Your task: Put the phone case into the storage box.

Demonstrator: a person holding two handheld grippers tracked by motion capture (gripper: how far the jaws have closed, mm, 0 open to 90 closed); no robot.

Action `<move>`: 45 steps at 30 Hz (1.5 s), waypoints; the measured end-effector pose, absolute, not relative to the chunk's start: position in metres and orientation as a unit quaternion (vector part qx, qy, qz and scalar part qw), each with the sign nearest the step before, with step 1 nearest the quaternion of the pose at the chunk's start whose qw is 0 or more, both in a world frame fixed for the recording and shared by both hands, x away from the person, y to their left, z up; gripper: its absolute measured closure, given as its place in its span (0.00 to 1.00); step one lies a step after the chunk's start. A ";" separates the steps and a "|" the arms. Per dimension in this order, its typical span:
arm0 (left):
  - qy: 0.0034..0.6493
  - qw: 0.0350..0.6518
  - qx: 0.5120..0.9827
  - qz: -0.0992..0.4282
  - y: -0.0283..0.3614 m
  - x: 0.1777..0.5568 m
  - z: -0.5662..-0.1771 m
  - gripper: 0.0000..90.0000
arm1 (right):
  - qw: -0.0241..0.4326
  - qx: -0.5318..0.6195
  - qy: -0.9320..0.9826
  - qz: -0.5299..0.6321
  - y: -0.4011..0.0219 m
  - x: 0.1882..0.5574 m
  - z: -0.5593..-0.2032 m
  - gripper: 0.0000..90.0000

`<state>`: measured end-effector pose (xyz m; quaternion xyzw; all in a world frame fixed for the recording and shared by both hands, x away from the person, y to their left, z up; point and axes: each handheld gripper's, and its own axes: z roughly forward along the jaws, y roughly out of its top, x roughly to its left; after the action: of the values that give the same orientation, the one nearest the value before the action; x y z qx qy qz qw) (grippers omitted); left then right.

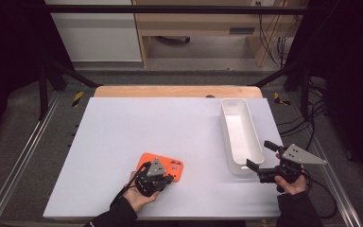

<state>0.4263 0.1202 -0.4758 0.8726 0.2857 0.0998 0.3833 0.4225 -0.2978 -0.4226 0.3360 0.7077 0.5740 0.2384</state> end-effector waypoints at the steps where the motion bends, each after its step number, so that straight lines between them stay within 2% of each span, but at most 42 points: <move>1: 0.286 0.384 0.872 0.101 0.120 0.427 -0.476 1.00 | 0.238 0.336 0.708 0.574 -0.298 0.422 -0.423 0.00; 45: 0.307 0.389 0.858 0.134 0.109 0.454 -0.476 1.00 | 0.235 0.333 0.718 0.564 -0.295 0.424 -0.425 0.00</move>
<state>0.4537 0.1092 -0.4763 0.8584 0.3065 0.1337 0.3889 0.4237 -0.2952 -0.4245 0.3326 0.7182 0.5644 0.2346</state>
